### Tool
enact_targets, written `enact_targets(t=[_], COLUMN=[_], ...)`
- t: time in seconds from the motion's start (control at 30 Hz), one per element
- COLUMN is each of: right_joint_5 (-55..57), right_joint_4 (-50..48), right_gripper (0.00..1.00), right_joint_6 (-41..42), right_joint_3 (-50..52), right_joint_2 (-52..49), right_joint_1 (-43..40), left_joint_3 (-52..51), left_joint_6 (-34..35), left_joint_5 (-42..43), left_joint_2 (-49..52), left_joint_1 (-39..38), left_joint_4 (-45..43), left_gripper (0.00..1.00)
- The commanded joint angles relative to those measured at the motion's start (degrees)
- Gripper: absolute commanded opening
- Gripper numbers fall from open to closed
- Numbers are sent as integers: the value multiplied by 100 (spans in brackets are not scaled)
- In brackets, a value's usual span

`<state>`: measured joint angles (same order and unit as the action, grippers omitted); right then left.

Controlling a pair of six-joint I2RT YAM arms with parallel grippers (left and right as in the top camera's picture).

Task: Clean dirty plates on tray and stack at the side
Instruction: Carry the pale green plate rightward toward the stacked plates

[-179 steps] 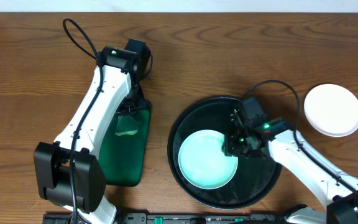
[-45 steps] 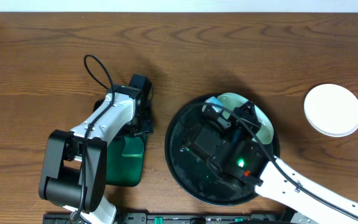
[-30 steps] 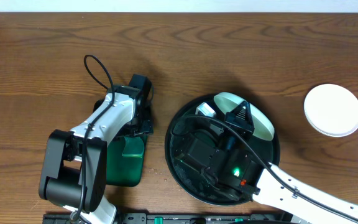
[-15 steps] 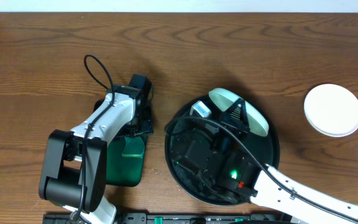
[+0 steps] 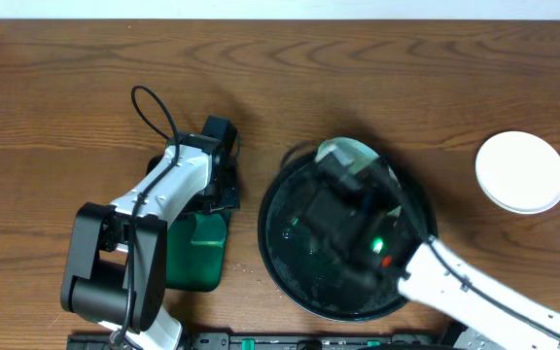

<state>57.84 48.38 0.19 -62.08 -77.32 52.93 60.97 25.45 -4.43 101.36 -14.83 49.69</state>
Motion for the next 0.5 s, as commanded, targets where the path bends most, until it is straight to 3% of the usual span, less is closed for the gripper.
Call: enact_targets(t=[0.0, 0.13, 0.47], right_joint_5=[-2041, -2900, -5202], right_joint_4=[116, 81, -452], right_gripper=[1, 1, 1], right_joint_6=[2166, 2811, 3023], right_joint_3=[-96, -96, -96], right_joint_2=[-22, -22, -22], right_joint_1=[-909, -2096, -5460], left_joint_3=[-79, -79, -79], left_joint_6=[-13, -13, -13], left_joint_5=[83, 83, 83], left_joint_2=[-42, -42, -42], left_joint_1=[4, 4, 4], left_joint_4=[26, 13, -44], left_gripper=[81, 81, 81])
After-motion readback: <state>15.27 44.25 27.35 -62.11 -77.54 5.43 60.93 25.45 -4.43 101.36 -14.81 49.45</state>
